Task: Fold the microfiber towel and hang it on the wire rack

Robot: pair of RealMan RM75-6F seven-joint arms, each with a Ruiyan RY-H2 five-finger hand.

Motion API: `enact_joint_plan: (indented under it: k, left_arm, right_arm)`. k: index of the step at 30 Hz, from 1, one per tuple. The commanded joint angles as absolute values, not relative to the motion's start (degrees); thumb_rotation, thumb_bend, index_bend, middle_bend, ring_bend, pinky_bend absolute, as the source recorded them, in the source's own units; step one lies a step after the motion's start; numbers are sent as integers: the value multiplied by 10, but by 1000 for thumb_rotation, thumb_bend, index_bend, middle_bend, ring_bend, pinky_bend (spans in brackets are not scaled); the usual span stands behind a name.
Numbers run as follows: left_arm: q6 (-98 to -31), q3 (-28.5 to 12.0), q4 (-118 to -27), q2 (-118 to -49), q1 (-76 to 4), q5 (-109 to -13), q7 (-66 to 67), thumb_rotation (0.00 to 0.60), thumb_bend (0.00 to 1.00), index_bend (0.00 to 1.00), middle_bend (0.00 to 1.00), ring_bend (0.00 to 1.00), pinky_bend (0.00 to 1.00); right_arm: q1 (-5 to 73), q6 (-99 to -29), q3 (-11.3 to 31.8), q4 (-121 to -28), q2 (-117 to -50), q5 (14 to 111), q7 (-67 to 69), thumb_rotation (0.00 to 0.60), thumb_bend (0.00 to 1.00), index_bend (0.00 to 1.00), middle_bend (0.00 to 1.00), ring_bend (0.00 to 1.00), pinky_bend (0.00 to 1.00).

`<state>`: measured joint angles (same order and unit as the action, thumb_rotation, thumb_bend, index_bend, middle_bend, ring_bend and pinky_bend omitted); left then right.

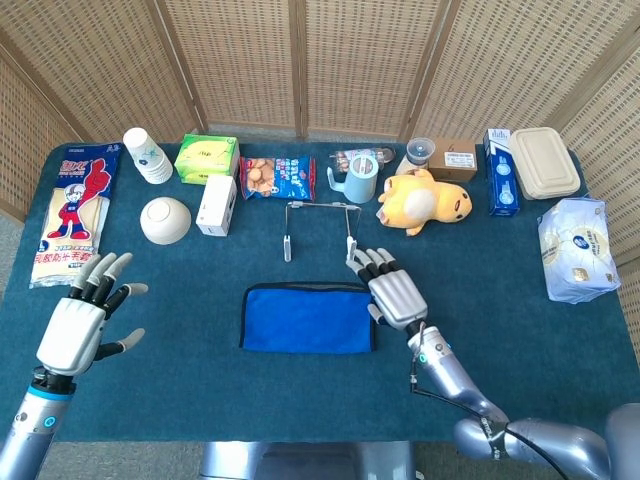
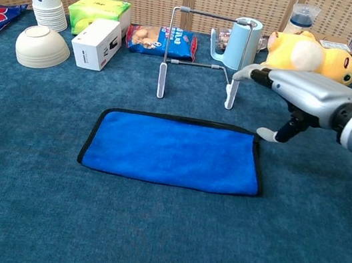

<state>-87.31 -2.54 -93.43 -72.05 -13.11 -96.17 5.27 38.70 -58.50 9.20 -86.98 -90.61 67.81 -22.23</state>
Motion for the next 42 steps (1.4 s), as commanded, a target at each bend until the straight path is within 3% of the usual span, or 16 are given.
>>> enact_joint_plan:
  k: [1, 16, 25, 42]
  left_arm:
    - [-869, -24, -927, -724, -133, -961, 53, 600, 243, 331, 84, 0, 0]
    - [-801, -26, -860, -760, -175, -958, 76, 600, 238, 302, 85, 0, 0]
    - [-749, -34, -803, -794, -223, -963, 75, 600, 150, 263, 78, 0, 0]
    - [-696, -2, -649, -852, -320, -1038, -9, 600, 141, 225, 72, 0, 0]
  right_arm:
    - [380, -591, 88, -877, -896, 674, -227, 600, 334, 30, 1, 0, 0]
    - [322, -677, 81, -945, -811, 688, -228, 600, 333, 33, 2, 0, 0]
    - [282, -725, 69, -1005, -746, 712, -233, 600, 333, 33, 2, 0, 0]
    - [240, -764, 58, -1037, -709, 736, -226, 600, 332, 32, 2, 0, 0]
